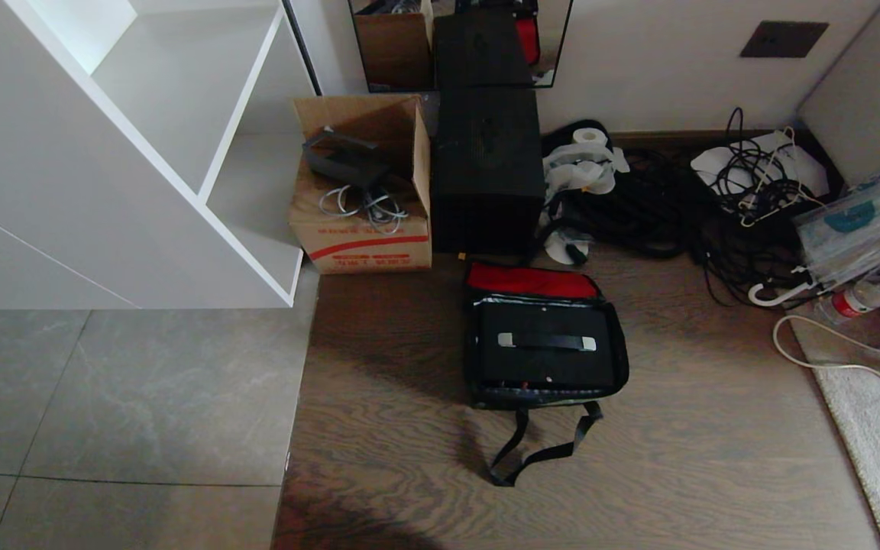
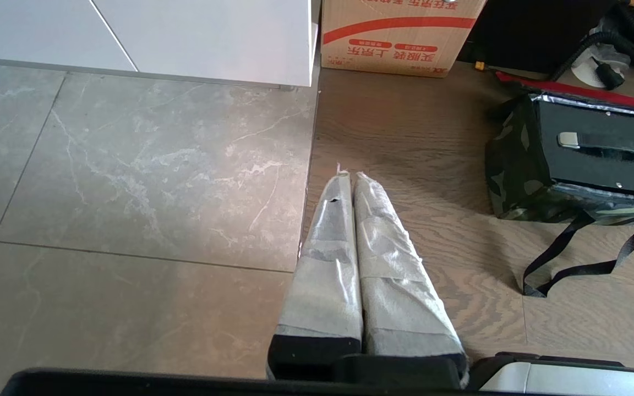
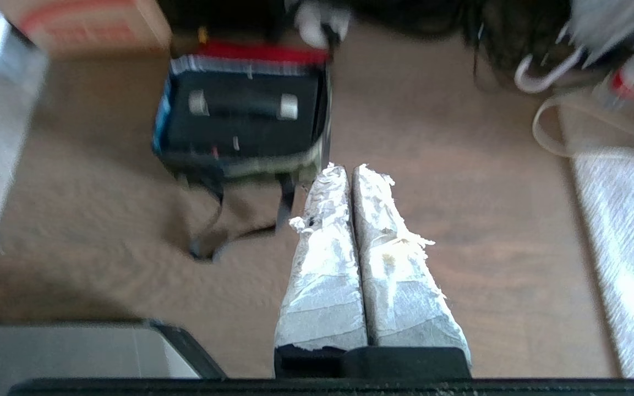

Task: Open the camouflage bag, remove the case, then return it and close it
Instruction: Grip the handle

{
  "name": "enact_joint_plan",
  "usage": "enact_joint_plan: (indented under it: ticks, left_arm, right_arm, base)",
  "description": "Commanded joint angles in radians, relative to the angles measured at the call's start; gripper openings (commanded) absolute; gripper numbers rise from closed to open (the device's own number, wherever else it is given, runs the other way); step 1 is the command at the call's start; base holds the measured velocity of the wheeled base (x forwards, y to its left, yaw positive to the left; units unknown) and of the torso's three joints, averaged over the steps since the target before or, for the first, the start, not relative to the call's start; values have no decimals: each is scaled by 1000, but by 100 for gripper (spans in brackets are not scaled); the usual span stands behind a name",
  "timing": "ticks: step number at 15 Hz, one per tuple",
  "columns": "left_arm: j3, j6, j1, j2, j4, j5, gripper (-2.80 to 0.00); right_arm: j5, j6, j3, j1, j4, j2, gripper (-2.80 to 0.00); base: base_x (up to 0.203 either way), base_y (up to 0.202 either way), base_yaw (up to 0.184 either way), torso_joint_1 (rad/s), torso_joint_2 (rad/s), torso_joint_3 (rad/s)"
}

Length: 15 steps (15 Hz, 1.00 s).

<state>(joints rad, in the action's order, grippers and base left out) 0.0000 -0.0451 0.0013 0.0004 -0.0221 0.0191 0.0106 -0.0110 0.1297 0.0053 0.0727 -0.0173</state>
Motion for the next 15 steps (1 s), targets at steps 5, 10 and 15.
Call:
enact_joint_plan:
  ticks: [5, 10, 15]
  left_arm:
    - [10, -1, 0, 0, -1, 1, -280]
    - [11, -1, 0, 0, -1, 1, -280]
    - [11, -1, 0, 0, 0, 1, -280]
  right_arm:
    - [111, 82, 514, 6, 295, -687, -280]
    - [164, 177, 632, 21, -76, -1320, -280]
    - [187, 316, 601, 74, -587, -1738, 0]
  base:
    - [0, 0, 0, 0, 0, 0]
    - [0, 0, 0, 0, 0, 0]
    - [0, 0, 0, 0, 0, 0]
